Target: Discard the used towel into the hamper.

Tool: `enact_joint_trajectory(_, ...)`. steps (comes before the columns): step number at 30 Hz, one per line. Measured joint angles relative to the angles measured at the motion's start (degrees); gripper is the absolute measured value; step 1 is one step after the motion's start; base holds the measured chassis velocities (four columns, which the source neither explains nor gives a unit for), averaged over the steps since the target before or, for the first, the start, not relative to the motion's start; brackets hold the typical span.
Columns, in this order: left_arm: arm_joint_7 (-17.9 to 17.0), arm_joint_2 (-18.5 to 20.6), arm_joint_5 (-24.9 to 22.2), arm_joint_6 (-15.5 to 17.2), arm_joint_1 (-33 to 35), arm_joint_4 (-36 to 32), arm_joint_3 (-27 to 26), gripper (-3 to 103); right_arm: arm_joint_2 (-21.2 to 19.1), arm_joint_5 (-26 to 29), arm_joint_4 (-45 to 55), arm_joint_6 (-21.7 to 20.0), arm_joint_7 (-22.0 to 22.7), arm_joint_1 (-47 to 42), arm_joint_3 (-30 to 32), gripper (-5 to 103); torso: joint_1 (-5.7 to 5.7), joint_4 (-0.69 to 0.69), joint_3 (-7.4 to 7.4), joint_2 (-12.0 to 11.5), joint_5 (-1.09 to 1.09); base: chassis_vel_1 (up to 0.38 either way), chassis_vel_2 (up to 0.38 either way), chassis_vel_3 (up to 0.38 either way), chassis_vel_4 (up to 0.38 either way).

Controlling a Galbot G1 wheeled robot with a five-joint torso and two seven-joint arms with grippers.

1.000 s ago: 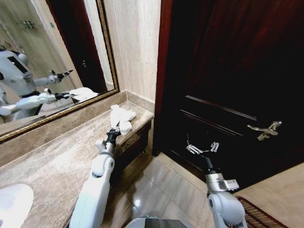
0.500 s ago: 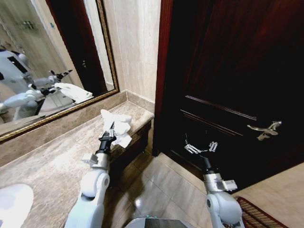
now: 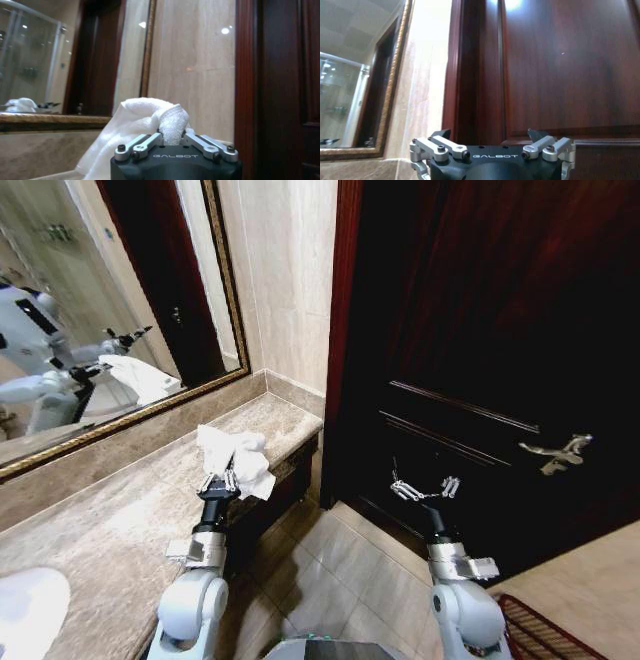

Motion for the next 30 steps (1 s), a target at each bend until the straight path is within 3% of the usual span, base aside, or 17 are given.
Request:
enact_joint_trajectory(22,1.66,1.53,0.93,-1.17,0.18,2.10,2.04,6,-0.58,1.37,2.62,1.49,0.32,-1.44,1.98,100,0.00,0.00,0.00,0.00,0.00,-0.078,-0.081,-0.075,-0.077)
enact_joint_trajectory(30,1.69,1.62,0.90,-1.24,-0.32,3.06,2.21,6,-0.18,-2.38,9.64,2.19,0.30,-3.75,3.38,100,0.00,0.00,0.00,0.00,-0.01,-0.128,-0.123,-0.131,-0.133)
